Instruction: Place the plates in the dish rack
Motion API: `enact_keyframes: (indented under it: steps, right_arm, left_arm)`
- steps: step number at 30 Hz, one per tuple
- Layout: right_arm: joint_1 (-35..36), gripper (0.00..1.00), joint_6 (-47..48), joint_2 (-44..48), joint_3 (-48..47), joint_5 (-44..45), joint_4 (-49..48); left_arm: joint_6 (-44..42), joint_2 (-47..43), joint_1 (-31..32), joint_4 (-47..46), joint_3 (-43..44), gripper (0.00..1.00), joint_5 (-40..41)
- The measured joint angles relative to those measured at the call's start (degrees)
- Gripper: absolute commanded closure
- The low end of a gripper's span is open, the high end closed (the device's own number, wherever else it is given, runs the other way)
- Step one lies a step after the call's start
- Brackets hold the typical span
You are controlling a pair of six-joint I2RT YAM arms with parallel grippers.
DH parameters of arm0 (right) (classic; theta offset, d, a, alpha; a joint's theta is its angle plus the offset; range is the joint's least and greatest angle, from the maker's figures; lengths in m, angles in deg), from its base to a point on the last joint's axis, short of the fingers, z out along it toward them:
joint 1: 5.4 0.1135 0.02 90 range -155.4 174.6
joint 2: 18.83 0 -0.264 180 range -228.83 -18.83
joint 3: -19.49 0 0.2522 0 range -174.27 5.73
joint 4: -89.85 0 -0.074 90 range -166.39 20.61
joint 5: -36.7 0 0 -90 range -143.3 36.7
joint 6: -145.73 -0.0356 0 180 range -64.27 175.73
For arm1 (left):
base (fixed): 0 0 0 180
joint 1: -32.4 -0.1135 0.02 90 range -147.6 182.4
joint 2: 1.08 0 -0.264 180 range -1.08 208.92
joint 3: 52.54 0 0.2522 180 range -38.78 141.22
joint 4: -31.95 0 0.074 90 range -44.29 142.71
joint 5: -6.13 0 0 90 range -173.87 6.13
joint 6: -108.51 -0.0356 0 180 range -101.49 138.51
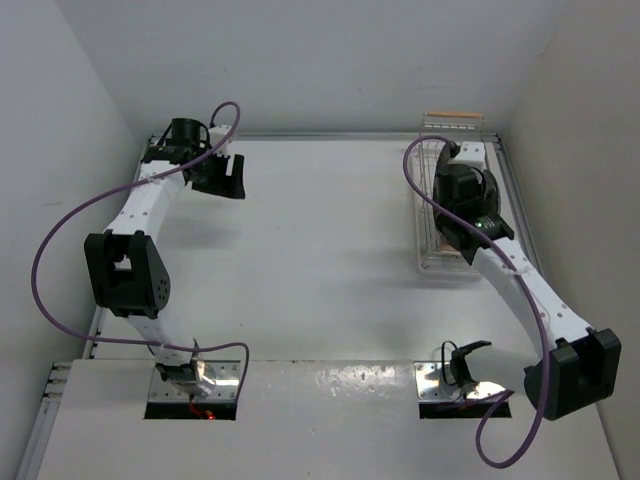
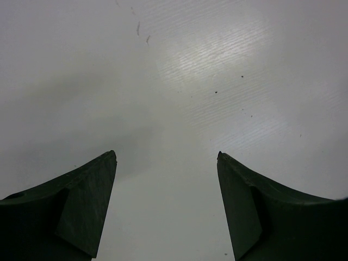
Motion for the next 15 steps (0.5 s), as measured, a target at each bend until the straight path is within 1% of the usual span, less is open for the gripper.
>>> enact_keyframes:
  steps: [9,15]
  right_arm:
    - [0.42,1.00,-2.05,-0.37,2.01,-0.57,1.38]
    - [2.16,1.00,-3.87,-3.67,3.48,-1.03,2.36]
  left_arm:
    - [0.00,0.00,0.00,-0.09,0.00,0.21,-0.02]
    - [0.00,0.00,0.00,-0.13,0.00,0.21,0.02]
